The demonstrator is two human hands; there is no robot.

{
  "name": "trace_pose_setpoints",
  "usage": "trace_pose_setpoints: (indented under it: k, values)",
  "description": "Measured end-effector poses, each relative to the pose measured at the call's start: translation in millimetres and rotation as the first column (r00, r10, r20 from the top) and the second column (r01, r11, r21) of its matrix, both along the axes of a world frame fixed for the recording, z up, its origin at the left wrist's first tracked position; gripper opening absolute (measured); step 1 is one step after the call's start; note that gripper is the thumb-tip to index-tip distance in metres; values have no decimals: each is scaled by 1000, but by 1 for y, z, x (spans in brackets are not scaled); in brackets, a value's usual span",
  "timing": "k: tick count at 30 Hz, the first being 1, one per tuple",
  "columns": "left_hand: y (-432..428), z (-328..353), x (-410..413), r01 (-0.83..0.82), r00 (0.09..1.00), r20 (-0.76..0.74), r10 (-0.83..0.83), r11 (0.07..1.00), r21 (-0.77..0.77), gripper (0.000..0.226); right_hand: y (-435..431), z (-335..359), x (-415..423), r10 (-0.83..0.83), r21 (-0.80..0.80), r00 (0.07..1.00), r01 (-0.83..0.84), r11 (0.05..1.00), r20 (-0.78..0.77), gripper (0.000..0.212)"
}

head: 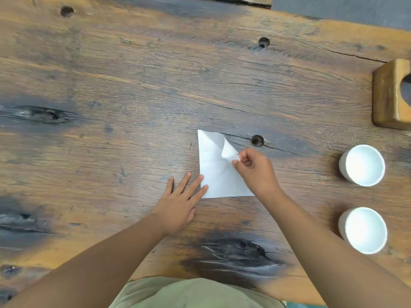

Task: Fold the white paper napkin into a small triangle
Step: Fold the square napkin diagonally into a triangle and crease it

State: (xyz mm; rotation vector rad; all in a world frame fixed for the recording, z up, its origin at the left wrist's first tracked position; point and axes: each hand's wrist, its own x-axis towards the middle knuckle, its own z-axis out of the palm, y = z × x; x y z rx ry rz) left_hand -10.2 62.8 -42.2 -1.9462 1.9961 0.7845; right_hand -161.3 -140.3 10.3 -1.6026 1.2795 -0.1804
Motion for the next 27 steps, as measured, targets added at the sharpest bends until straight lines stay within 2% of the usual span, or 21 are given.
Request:
trace_pose_setpoints:
  k: [11,16,27]
  values:
    - [0,1,1,-11,1000,-10,11,1000,-26,76,49,-19,5,170,-4,978,-171,985,-121,16]
    - [8,0,4,-5,1000,-9,5,999,-35,73,56,-31,8,174,48,972,-169,985,-157,15]
    - [27,3,3,32,999,5,-32,998,-55,72,60,-43,8,274,39,934,-273,961,-230,16]
